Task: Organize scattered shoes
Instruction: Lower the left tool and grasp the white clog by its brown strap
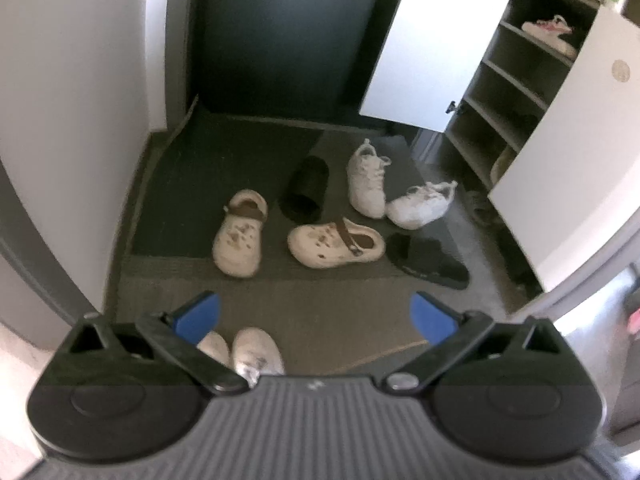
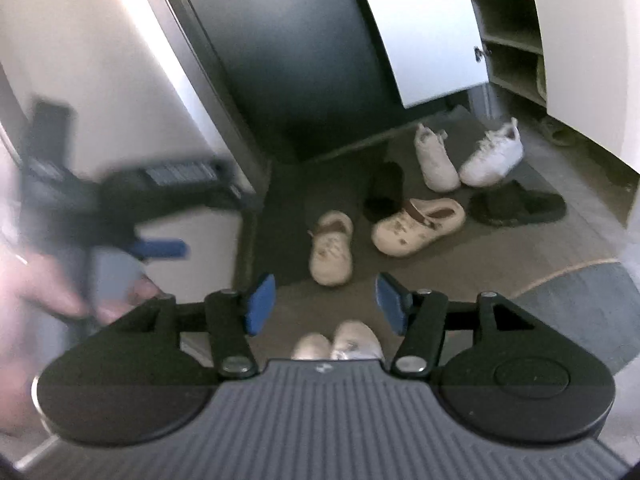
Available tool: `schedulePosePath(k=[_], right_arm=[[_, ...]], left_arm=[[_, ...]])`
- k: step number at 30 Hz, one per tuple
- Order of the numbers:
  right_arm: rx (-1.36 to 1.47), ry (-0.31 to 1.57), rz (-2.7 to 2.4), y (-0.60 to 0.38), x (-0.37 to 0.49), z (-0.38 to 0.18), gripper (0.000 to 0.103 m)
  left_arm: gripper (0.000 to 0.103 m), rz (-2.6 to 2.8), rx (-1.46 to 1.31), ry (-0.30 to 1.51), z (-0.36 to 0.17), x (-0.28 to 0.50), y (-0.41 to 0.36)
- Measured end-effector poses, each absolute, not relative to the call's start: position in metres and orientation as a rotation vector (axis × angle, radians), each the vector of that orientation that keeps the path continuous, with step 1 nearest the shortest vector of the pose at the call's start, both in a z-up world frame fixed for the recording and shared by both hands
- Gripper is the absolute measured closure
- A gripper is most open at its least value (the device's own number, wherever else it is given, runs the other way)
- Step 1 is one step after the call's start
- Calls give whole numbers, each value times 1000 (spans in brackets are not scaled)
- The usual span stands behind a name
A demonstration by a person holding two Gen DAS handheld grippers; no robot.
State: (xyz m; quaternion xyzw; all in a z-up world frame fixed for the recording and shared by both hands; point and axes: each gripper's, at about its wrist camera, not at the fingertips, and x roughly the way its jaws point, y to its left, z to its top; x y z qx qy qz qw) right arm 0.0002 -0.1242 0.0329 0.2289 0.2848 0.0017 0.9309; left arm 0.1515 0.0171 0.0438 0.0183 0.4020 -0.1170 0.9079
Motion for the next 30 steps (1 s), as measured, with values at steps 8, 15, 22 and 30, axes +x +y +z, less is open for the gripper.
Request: schedulePosePath(k=[8, 15, 22, 30], right_arm=[[487, 398, 28, -149, -18, 66, 0], [494, 476, 15, -161, -13, 38, 0], [695, 568, -31, -192, 21, 10, 0], [799, 728, -25, -210, 80, -31, 0]], left_arm=[[0, -207, 198, 798, 17, 202, 6], [0, -203, 211, 877, -39, 297, -4], [0, -193, 217, 937, -151, 404, -25], [0, -80, 120, 1052, -278, 480, -3]])
